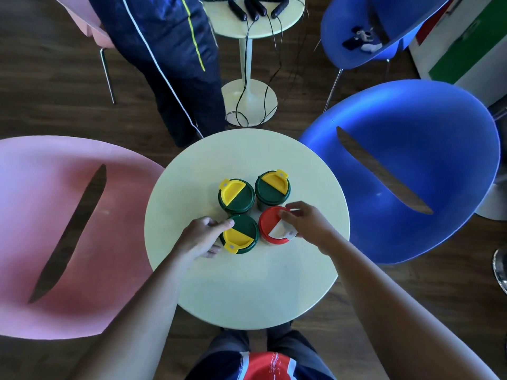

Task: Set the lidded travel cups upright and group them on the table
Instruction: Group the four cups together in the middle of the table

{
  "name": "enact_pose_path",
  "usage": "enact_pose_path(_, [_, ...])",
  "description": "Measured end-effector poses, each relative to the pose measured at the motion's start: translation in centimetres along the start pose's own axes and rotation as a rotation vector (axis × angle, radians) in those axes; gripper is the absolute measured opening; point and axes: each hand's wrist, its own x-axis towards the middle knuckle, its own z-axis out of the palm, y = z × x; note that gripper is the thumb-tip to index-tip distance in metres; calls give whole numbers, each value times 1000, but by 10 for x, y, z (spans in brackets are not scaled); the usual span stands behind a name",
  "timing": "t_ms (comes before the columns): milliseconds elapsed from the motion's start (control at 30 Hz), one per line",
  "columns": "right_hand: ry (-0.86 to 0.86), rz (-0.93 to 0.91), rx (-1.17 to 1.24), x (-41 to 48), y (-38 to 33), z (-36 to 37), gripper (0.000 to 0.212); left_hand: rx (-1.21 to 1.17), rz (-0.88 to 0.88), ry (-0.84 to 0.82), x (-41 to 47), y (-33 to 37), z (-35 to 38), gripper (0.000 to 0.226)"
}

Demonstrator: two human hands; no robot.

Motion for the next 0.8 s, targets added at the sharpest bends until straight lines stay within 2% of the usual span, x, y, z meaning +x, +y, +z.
enact_pose_path(333, [94,-18,10,-18,8,17,41,-84,127,-27,-9,-9,4,26])
enact_pose_path(567, [187,-14,-2,-28,3,22,50,-10,164,33,-10,-9,0,32])
enact_pose_path(733, [267,-45,-14,-38,0,18,51,384,373,257,-14,12,-12,44])
enact_pose_path(800, [309,-67,-45,-43,-5,12,48,446,492,315,-18,28,-14,43])
